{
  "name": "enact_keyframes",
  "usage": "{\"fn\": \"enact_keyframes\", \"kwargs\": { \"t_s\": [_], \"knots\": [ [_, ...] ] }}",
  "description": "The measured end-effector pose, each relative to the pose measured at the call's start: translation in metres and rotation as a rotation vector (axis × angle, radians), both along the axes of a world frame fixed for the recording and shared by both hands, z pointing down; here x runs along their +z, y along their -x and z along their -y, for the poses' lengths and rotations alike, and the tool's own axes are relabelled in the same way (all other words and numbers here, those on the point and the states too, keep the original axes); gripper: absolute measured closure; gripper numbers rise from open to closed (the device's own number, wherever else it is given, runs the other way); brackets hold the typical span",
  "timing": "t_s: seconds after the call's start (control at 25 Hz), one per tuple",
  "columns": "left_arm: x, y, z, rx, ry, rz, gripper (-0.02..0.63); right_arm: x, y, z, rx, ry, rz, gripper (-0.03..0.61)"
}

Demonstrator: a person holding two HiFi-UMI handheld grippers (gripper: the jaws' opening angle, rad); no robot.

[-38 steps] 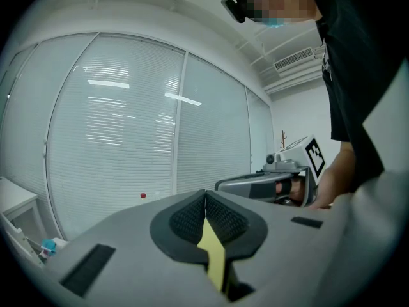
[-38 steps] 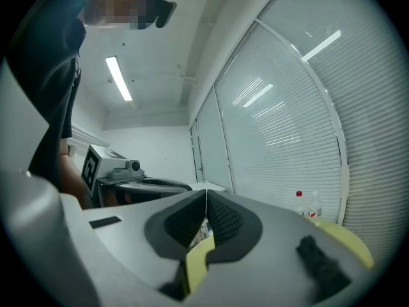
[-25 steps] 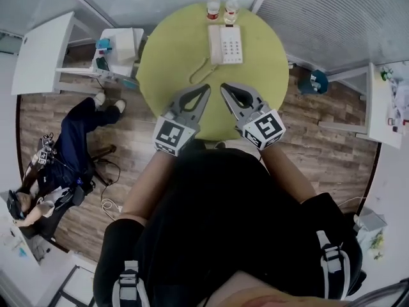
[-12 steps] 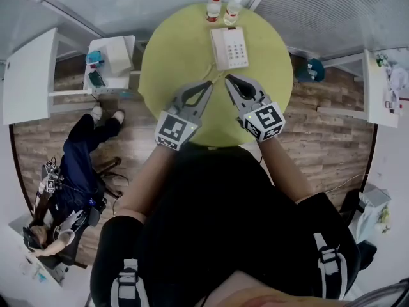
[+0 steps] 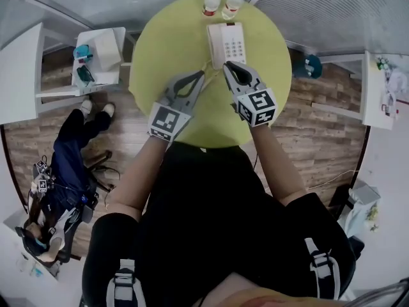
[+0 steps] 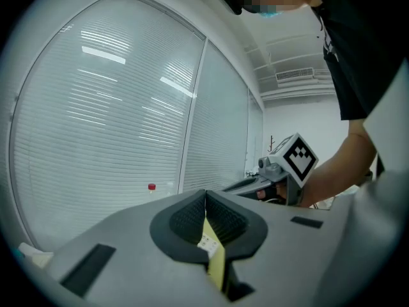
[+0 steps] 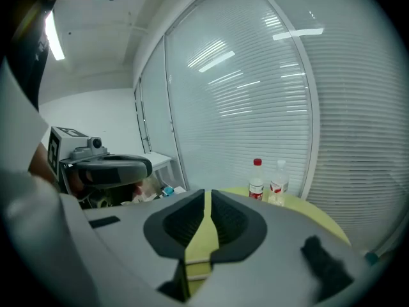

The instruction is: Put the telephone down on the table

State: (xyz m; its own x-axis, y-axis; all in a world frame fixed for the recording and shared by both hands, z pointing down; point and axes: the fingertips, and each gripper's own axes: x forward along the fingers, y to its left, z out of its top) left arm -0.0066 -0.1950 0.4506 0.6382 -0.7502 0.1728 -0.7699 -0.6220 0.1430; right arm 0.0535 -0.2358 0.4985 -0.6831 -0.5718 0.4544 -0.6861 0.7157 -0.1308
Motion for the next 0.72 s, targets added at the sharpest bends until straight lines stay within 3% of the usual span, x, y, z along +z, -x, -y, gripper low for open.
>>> {"fn": "enact_keyframes", "kwargs": {
  "t_s": [0.28,0.72],
  "knots": [
    [0.028,-0.004,0.046,-0.103,-0.017,0.008,0.601,0.062,-0.009,0.044,-0.003,0.118,-0.102,0.473],
    [0.089,-0.005,0.090,-0.139,0.006,0.038,0.601,0.150,-0.007,0.089,0.094,0.227,-0.263,0.395]
  ]
}}
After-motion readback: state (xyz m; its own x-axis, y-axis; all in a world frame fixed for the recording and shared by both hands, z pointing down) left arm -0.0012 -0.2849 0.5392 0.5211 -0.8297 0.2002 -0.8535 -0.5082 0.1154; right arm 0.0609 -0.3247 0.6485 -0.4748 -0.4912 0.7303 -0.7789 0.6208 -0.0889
